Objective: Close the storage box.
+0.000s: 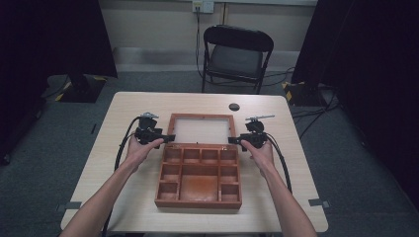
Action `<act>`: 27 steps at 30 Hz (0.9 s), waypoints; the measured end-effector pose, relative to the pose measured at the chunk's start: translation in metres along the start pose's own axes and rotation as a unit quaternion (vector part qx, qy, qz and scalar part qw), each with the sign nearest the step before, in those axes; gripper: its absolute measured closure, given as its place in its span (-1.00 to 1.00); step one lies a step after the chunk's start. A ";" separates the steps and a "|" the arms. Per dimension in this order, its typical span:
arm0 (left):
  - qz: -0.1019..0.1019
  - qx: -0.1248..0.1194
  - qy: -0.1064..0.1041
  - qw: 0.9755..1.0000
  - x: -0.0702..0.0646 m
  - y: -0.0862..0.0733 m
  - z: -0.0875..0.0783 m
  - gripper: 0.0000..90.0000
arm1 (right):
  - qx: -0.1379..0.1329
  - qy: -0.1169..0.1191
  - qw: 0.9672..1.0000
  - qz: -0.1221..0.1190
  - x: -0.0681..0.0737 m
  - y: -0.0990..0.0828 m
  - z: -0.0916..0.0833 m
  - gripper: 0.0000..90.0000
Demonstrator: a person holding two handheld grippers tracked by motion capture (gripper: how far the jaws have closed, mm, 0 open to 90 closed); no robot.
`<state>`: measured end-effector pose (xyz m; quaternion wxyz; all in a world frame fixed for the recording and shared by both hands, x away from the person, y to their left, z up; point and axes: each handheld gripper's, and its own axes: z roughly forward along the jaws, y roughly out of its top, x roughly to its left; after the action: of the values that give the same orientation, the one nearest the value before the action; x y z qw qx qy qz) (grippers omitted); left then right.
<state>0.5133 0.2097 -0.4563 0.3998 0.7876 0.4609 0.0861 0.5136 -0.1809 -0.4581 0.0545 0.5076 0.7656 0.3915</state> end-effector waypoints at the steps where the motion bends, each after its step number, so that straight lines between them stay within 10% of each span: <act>1: -0.004 0.002 -0.010 1.000 0.001 0.000 0.001 -0.44 | 0.012 -0.009 1.000 -0.006 0.001 0.000 0.006 -0.36; 19: -0.047 0.010 -0.019 0.999 0.003 -0.010 0.009 -0.48 | -0.004 0.076 0.994 0.076 -0.001 -0.005 0.037 -0.62; 27: -0.057 0.002 -0.020 0.998 0.004 -0.012 0.012 -0.56 | -0.003 0.081 0.994 0.076 0.000 -0.004 0.040 -0.64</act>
<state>0.5138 0.2090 -0.4738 0.4112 0.7627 0.4971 0.0465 0.5295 -0.1598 -0.4885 -0.0364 0.5309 0.7254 0.4367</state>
